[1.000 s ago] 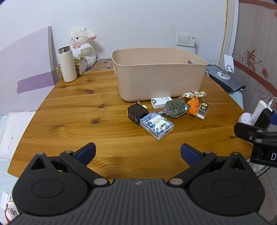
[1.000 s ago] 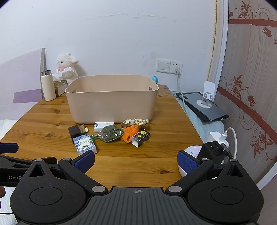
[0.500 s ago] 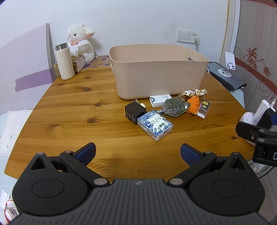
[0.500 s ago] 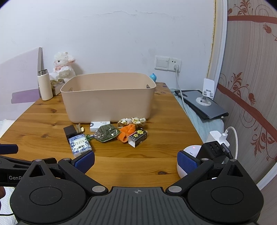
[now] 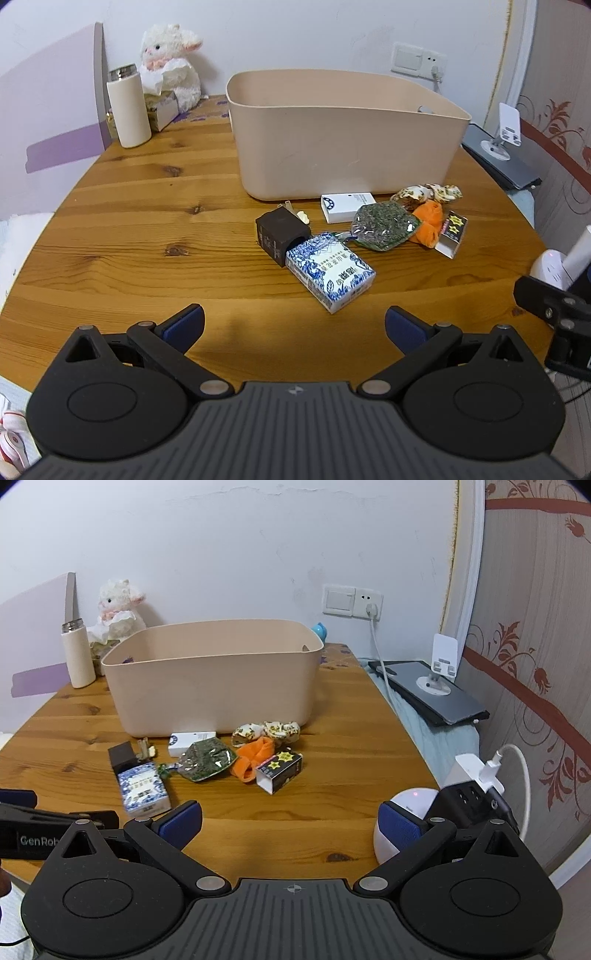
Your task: Organize objects
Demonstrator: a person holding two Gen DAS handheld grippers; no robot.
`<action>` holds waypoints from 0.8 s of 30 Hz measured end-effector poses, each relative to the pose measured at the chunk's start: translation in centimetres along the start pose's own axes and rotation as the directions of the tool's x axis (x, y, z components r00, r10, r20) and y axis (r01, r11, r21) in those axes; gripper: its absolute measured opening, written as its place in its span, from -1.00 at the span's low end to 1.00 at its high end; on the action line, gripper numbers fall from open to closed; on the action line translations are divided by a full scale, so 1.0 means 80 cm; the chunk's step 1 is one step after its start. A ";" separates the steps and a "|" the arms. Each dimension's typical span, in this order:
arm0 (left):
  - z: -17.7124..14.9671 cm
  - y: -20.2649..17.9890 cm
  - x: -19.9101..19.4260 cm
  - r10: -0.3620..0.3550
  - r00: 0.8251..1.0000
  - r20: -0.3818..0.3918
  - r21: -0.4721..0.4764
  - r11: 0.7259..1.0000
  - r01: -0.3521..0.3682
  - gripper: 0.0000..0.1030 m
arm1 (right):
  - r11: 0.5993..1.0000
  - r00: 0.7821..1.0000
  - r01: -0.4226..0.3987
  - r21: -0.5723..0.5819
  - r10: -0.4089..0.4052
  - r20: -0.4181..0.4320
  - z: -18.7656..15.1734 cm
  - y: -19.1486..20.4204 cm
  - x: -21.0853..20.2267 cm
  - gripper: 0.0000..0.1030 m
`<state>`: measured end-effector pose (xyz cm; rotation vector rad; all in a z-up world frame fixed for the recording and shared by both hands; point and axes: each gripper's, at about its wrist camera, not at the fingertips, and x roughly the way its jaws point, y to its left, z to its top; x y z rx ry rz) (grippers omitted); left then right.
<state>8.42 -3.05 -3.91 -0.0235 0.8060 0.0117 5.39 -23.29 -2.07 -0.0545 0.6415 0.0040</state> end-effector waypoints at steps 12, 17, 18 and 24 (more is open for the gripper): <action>0.034 -0.005 0.046 0.020 0.999 -0.031 -0.047 0.999 -0.021 1.00 | 1.000 1.000 0.000 -0.015 0.000 -0.031 0.017 -0.006 0.058 1.00; 0.046 -0.006 0.064 0.030 0.999 -0.045 -0.075 0.997 -0.034 1.00 | 1.000 0.999 -0.010 -0.008 0.009 -0.044 0.023 -0.011 0.085 1.00; 0.048 -0.006 0.069 0.033 0.998 -0.050 -0.081 0.996 -0.037 1.00 | 1.000 0.999 -0.012 -0.005 0.012 -0.044 0.024 -0.011 0.090 1.00; 0.058 -0.013 0.092 0.071 0.995 -0.072 -0.066 0.995 -0.076 1.00 | 0.999 0.999 -0.002 0.038 0.003 -0.034 0.025 -0.013 0.121 1.00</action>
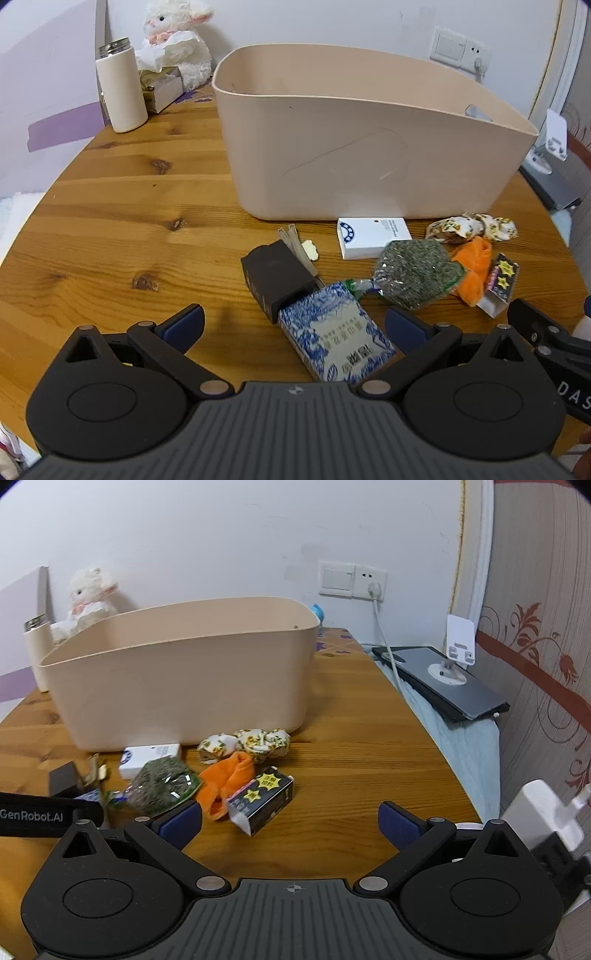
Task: Organize objects
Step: 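Grasp the blue-and-white tea box with left tool while right tool grasps the dark star box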
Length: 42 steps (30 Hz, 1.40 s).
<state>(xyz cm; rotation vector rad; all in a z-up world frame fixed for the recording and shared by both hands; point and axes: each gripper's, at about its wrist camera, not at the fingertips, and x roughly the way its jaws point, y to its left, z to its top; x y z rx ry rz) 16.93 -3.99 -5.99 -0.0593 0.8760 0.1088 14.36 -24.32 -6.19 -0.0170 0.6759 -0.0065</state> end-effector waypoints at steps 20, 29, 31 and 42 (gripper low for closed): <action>-0.018 0.017 0.015 -0.019 0.996 -0.089 0.056 0.998 0.024 1.00 | 1.000 0.999 0.012 0.026 -0.010 -0.049 0.004 -0.001 0.056 0.57; -0.022 0.027 0.003 -0.074 0.996 -0.055 0.110 0.991 0.080 0.46 | 0.998 0.999 0.013 0.055 -0.011 -0.041 0.003 -0.006 0.055 -0.47; -0.023 0.026 0.000 -0.092 0.995 -0.047 0.125 0.987 0.097 0.22 | 0.998 0.999 0.008 0.059 -0.005 -0.040 0.001 -0.007 0.052 -0.57; -0.031 0.031 -0.025 -0.177 0.983 -0.037 0.137 0.974 0.181 -0.08 | 0.997 1.000 0.007 0.083 -0.007 -0.009 -0.006 -0.011 0.011 -0.60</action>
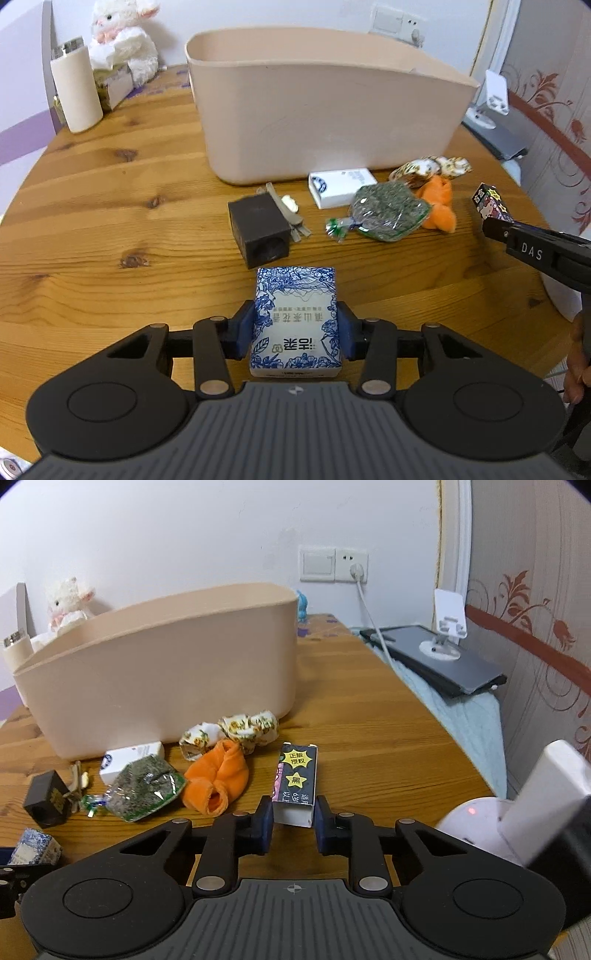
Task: Organize objects
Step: 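Grasp the blue-and-white tea box with left tool while right tool grasps the dark star box, then lower both boxes into the beige basket and open both tools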
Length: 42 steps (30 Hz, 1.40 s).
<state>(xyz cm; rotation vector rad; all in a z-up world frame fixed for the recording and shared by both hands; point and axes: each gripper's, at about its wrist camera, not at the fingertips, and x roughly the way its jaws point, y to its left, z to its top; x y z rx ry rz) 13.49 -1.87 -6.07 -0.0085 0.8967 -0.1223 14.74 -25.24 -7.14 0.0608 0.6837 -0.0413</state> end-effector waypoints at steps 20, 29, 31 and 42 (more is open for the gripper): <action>0.141 0.012 -0.107 0.019 0.914 0.404 0.021 0.999 -0.030 -0.08 | 0.994 0.959 -0.043 -0.098 0.068 0.275 0.131 0.048 -0.077 -0.60; 0.232 -0.001 -0.025 0.088 0.938 0.335 0.021 0.995 -0.101 -0.08 | 0.992 0.966 -0.076 -0.100 0.098 0.238 0.189 0.074 -0.015 -0.60; 0.246 0.002 0.003 0.106 0.953 0.285 0.024 0.993 -0.118 -0.08 | 0.992 0.972 -0.076 -0.105 0.097 0.215 0.194 0.078 0.002 -0.60; 0.253 -0.015 0.124 0.123 0.992 -0.003 0.132 0.984 -0.121 -0.08 | 0.979 0.996 -0.086 -0.184 0.086 -0.006 0.191 0.099 0.101 -0.60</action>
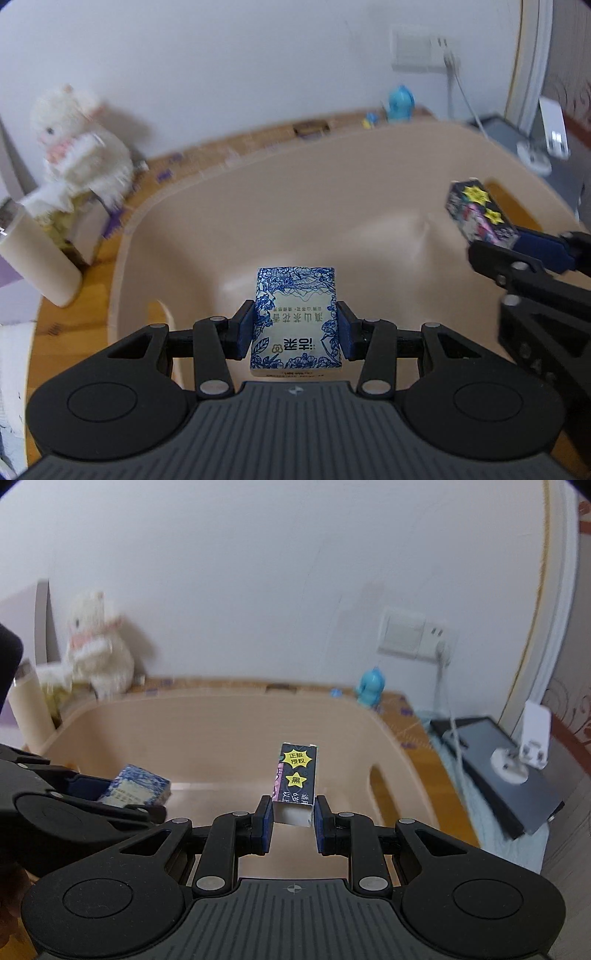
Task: Organize objects
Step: 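Lower both boxes into the beige basket and open both tools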
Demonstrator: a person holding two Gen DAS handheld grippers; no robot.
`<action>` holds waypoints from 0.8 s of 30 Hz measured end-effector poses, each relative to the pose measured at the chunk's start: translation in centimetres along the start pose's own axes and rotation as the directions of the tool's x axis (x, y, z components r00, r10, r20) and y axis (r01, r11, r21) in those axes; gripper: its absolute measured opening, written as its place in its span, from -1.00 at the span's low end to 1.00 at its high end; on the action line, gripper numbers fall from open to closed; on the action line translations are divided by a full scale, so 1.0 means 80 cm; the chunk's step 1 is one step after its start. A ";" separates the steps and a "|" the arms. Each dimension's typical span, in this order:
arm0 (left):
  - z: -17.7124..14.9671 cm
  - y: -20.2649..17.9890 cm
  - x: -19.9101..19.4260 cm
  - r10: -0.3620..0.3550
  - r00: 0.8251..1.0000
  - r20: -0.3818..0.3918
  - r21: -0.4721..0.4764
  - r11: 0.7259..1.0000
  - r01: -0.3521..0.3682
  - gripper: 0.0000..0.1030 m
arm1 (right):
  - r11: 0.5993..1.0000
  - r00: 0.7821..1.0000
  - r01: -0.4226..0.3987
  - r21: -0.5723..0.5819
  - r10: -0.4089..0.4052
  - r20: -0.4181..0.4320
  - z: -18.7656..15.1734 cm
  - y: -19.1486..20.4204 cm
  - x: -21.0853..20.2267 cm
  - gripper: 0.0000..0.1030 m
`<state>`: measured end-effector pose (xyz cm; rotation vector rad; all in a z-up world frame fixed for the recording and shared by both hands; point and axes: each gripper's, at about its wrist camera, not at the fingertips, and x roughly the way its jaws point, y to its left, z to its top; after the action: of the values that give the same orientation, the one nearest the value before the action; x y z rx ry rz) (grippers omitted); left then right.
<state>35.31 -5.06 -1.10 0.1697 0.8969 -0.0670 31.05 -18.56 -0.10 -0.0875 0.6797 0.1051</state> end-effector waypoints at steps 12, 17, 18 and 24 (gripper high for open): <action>0.004 0.018 -0.049 0.044 0.995 0.091 -0.070 0.997 -0.038 0.54 | 0.998 0.999 0.005 0.057 -0.007 0.043 -0.009 -0.015 -0.029 0.46; 0.002 0.031 -0.091 0.060 0.986 0.157 -0.094 0.995 -0.046 0.68 | 0.998 0.994 0.026 0.059 -0.032 0.105 -0.007 -0.022 -0.068 0.51; 0.000 0.032 -0.099 0.060 0.985 0.164 -0.091 0.995 -0.046 0.68 | 0.998 0.993 0.028 0.060 -0.035 0.117 -0.007 -0.023 -0.075 0.53; -0.027 0.039 -0.135 0.057 0.981 0.185 -0.096 0.995 -0.040 0.68 | 0.998 0.985 0.023 0.064 -0.034 0.168 -0.020 -0.025 -0.121 0.67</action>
<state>27.35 -1.77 6.41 0.0971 0.7062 0.0041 22.82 -21.38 4.91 -0.0283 0.5119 0.0628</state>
